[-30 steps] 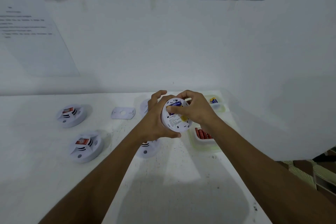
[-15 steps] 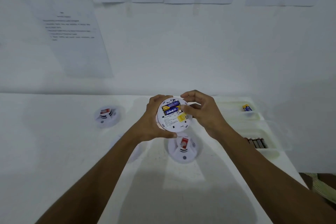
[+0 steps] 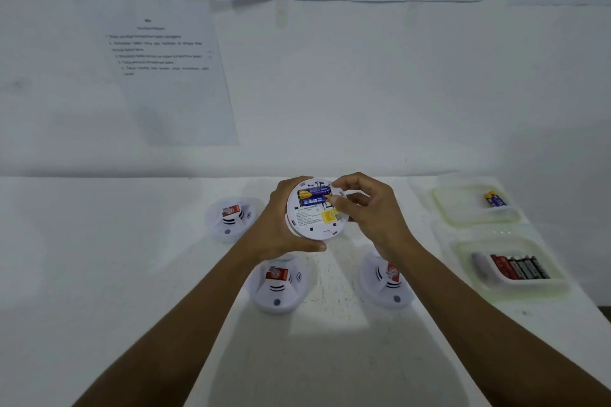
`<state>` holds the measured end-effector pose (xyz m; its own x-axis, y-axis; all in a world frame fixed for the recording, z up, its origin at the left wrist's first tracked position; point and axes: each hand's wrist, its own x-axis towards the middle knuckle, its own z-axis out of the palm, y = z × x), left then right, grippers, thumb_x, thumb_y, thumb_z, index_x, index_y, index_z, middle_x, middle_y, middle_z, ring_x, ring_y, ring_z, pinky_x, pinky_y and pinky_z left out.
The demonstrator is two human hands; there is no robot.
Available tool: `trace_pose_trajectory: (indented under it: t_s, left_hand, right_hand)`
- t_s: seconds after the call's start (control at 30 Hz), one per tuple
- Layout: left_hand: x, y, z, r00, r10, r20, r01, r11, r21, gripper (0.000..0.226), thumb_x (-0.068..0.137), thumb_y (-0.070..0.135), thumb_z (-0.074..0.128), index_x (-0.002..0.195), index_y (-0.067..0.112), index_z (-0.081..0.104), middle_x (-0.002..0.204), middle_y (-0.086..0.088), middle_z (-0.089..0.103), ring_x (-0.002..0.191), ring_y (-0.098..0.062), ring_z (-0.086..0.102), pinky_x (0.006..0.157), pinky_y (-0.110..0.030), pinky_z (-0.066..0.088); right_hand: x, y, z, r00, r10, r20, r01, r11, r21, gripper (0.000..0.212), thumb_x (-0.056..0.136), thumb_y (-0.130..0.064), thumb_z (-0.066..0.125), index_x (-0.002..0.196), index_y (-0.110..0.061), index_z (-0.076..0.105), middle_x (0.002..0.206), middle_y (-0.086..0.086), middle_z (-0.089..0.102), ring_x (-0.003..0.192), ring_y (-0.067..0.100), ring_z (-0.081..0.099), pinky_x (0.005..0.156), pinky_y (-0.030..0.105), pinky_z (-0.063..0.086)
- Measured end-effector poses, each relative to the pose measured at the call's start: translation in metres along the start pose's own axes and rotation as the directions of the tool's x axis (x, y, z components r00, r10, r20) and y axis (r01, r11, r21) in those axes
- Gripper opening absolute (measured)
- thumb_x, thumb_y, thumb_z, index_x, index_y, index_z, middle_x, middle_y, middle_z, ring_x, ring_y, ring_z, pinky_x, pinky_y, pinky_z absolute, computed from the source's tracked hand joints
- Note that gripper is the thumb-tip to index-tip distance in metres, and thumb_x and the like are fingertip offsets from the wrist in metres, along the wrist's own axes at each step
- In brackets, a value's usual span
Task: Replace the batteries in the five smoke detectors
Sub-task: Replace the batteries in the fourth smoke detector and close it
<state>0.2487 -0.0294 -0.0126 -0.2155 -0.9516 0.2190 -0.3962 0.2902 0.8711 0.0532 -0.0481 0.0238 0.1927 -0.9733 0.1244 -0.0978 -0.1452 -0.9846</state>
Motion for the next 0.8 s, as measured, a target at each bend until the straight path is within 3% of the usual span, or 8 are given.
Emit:
trace_pose_trajectory:
  t_s: [0.1,0.17,0.27,0.37,0.47,0.6,0.7,0.8]
  left_hand:
    - [-0.002,-0.007,-0.016,1.000,-0.017,-0.005,0.017,1.000,-0.006,0.091,0.055,0.031,0.088,0.129,0.038,0.036,0.131,0.018,0.047,0.122,0.000,0.047,0.104,-0.020,0.041]
    - [-0.004,-0.011,-0.029,0.999,-0.028,-0.028,0.027,0.999,-0.017,0.094,0.053,0.031,0.090,0.129,0.040,0.035,0.133,0.015,0.047,0.123,0.000,0.047,0.105,-0.022,0.042]
    - [-0.011,-0.019,-0.047,0.997,-0.037,-0.067,0.035,0.999,-0.029,0.101,0.048,0.032,0.092,0.132,0.038,0.036,0.136,0.004,0.047,0.127,-0.009,0.046,0.107,-0.031,0.042]
    - [-0.015,-0.027,-0.059,0.995,-0.056,-0.079,0.056,0.998,-0.006,0.106,0.046,0.031,0.094,0.135,0.035,0.037,0.136,0.004,0.046,0.127,-0.011,0.045,0.109,-0.039,0.042]
    - [-0.016,-0.031,-0.066,0.995,-0.062,-0.083,0.063,0.998,0.006,0.106,0.044,0.039,0.093,0.135,0.037,0.037,0.136,0.006,0.046,0.126,-0.010,0.045,0.107,-0.041,0.044]
    - [-0.016,-0.030,-0.069,0.994,-0.060,-0.090,0.061,0.998,0.012,0.104,0.041,0.050,0.089,0.131,0.043,0.037,0.135,0.009,0.047,0.124,-0.006,0.046,0.105,-0.038,0.046]
    - [-0.014,-0.031,-0.068,0.996,-0.047,-0.074,0.048,0.999,0.011,0.103,0.044,0.045,0.090,0.132,0.040,0.037,0.136,0.007,0.045,0.125,-0.005,0.045,0.107,-0.034,0.044]
    - [-0.011,-0.031,-0.063,0.998,-0.026,-0.061,0.026,1.000,0.001,0.103,0.046,0.034,0.092,0.133,0.036,0.037,0.134,0.007,0.045,0.124,-0.004,0.044,0.104,-0.024,0.042]
  right_hand:
    - [0.012,0.007,0.005,1.000,-0.008,-0.012,0.008,0.998,-0.057,0.011,0.091,-0.012,0.068,0.094,-0.022,0.070,0.099,0.000,0.074,0.087,0.021,0.073,0.076,0.039,0.062]
    - [0.023,0.016,0.002,0.996,-0.078,-0.044,0.064,0.964,-0.259,0.012,0.091,-0.013,0.067,0.094,-0.024,0.069,0.095,-0.004,0.074,0.088,0.016,0.071,0.079,0.034,0.059]
    - [0.035,0.031,-0.005,0.985,-0.125,0.123,0.172,0.817,-0.550,0.017,0.087,-0.011,0.072,0.102,-0.019,0.069,0.097,-0.004,0.072,0.090,0.012,0.067,0.083,0.035,0.057]
    - [0.043,0.042,-0.001,0.935,0.002,0.355,0.280,0.609,-0.742,0.038,0.083,-0.021,0.077,0.119,-0.018,0.065,0.114,0.001,0.070,0.099,0.019,0.066,0.087,0.042,0.054]
    - [0.050,0.045,0.010,0.905,0.133,0.403,0.295,0.485,-0.823,0.060,0.083,-0.028,0.077,0.137,-0.023,0.052,0.133,0.002,0.062,0.118,0.022,0.058,0.095,0.033,0.047]
    - [0.052,0.043,0.014,0.894,0.172,0.414,0.296,0.467,-0.833,0.070,0.082,-0.029,0.078,0.143,-0.024,0.045,0.134,0.005,0.062,0.116,0.021,0.059,0.083,0.023,0.041]
    - [0.046,0.041,0.010,0.890,0.144,0.432,0.343,0.411,-0.845,0.071,0.085,-0.033,0.073,0.146,-0.025,0.039,0.128,0.005,0.066,0.108,0.021,0.064,0.083,0.026,0.047]
    - [0.034,0.037,0.003,0.927,0.052,0.371,0.286,0.539,-0.792,0.064,0.085,-0.028,0.070,0.143,-0.027,0.043,0.110,0.000,0.074,0.091,0.015,0.070,0.084,0.034,0.058]
